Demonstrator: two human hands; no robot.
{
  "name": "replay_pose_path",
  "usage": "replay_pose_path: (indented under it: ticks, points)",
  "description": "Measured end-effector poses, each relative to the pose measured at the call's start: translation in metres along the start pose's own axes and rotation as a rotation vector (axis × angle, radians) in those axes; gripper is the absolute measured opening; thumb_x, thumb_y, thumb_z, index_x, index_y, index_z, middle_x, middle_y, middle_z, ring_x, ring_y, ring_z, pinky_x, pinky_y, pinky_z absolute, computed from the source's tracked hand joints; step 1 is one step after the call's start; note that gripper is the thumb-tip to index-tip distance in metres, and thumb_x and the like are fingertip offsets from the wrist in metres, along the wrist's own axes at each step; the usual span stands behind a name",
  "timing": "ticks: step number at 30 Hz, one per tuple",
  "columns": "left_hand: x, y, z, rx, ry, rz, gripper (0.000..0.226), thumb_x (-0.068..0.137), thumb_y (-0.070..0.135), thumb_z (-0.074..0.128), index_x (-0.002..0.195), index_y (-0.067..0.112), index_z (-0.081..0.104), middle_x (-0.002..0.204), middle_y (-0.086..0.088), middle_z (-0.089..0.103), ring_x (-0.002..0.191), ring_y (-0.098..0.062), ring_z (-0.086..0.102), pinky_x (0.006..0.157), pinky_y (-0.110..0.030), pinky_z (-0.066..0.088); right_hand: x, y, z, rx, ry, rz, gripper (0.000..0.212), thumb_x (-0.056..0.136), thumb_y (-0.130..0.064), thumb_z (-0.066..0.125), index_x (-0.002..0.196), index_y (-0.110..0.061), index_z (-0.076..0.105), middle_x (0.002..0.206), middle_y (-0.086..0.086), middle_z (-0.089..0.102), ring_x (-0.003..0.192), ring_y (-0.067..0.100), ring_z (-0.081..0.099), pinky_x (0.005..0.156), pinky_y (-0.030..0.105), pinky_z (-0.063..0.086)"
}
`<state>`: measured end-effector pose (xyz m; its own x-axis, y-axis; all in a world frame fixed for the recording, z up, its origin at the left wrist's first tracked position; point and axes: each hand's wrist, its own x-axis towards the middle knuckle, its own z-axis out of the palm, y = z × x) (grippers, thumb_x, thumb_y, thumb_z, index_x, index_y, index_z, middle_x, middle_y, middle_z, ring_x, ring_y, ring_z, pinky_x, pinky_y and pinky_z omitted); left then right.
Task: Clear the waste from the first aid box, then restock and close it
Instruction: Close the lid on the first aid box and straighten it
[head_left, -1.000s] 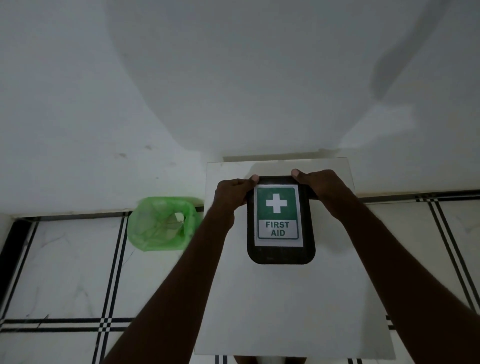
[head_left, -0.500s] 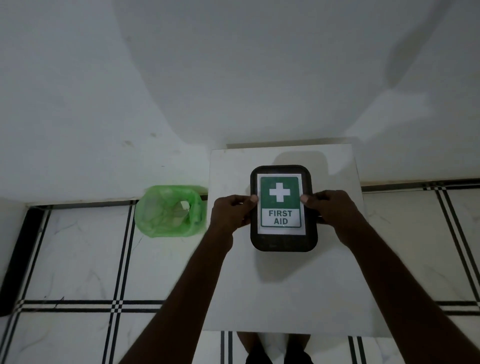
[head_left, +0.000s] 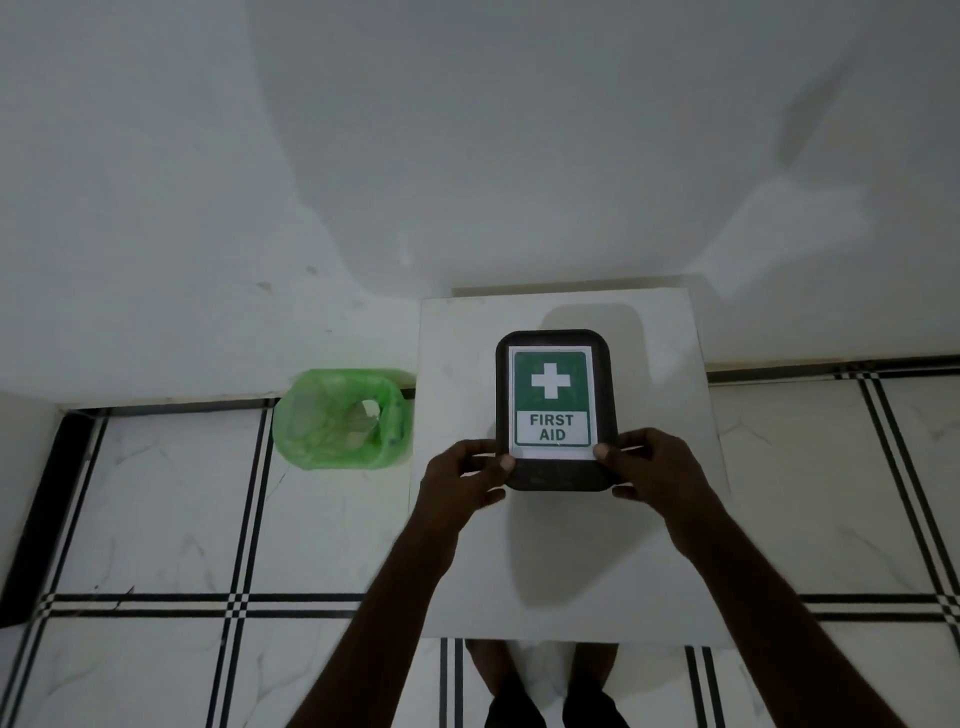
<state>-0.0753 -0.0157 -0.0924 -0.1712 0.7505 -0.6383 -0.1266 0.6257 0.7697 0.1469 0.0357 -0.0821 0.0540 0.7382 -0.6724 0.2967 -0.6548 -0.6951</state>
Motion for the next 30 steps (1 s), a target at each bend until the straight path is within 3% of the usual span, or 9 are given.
replay_pose_path:
  ticks: [4, 7, 16, 21, 25, 30]
  points:
    - [-0.003, -0.007, 0.004, -0.044, 0.046, 0.007, 0.024, 0.087, 0.01, 0.073, 0.102, -0.008, 0.068, 0.1, -0.026, 0.073, 0.089, -0.03, 0.072, 0.081, -0.036, 0.061, -0.004, 0.011, -0.004, 0.171, -0.047, 0.062, 0.026, 0.083, -0.017, 0.072, 0.101, 0.001, 0.063, 0.1, 0.019, 0.07, 0.089, 0.029, 0.071, 0.064, 0.028, 0.06]
    - [-0.001, -0.007, 0.006, -0.043, 0.07, 0.026, 0.026, 0.085, 0.01, 0.074, 0.102, -0.009, 0.066, 0.099, -0.028, 0.072, 0.089, -0.033, 0.073, 0.082, -0.039, 0.061, -0.004, 0.009, -0.004, 0.202, -0.058, 0.049, 0.022, 0.084, -0.016, 0.07, 0.097, 0.002, 0.065, 0.099, 0.02, 0.07, 0.089, 0.03, 0.07, 0.065, 0.027, 0.059]
    - [0.004, 0.014, 0.006, 0.143, 0.134, 0.083, 0.02, 0.08, 0.017, 0.08, 0.097, 0.011, 0.072, 0.087, -0.01, 0.076, 0.081, -0.024, 0.072, 0.077, -0.039, 0.062, -0.005, 0.005, -0.005, 0.115, -0.025, -0.016, 0.026, 0.083, -0.02, 0.073, 0.094, 0.001, 0.062, 0.094, 0.018, 0.069, 0.084, 0.027, 0.069, 0.067, 0.031, 0.058]
    - [0.022, 0.027, 0.017, 0.075, 0.2, 0.092, 0.018, 0.078, 0.008, 0.08, 0.095, 0.004, 0.075, 0.08, -0.013, 0.075, 0.076, -0.025, 0.072, 0.073, -0.036, 0.062, 0.004, -0.006, -0.005, 0.117, 0.101, -0.11, 0.019, 0.085, -0.017, 0.071, 0.096, -0.002, 0.066, 0.095, 0.018, 0.071, 0.086, 0.028, 0.068, 0.064, 0.029, 0.056]
    - [0.032, 0.028, 0.021, 0.027, 0.204, 0.094, 0.009, 0.077, 0.004, 0.08, 0.084, 0.006, 0.074, 0.078, -0.015, 0.073, 0.074, -0.027, 0.069, 0.072, -0.035, 0.061, 0.016, -0.012, -0.008, 0.063, 0.126, -0.148, 0.017, 0.084, -0.016, 0.071, 0.096, -0.004, 0.067, 0.096, 0.017, 0.071, 0.09, 0.031, 0.069, 0.074, 0.038, 0.059]
    - [0.052, 0.045, 0.03, 0.096, 0.274, 0.145, 0.01, 0.074, 0.007, 0.083, 0.071, 0.012, 0.074, 0.074, -0.015, 0.075, 0.068, -0.028, 0.071, 0.076, -0.045, 0.063, 0.03, -0.026, -0.007, 0.011, 0.197, -0.19, 0.011, 0.082, -0.019, 0.073, 0.088, -0.011, 0.068, 0.092, 0.015, 0.072, 0.089, 0.031, 0.069, 0.083, 0.051, 0.058]
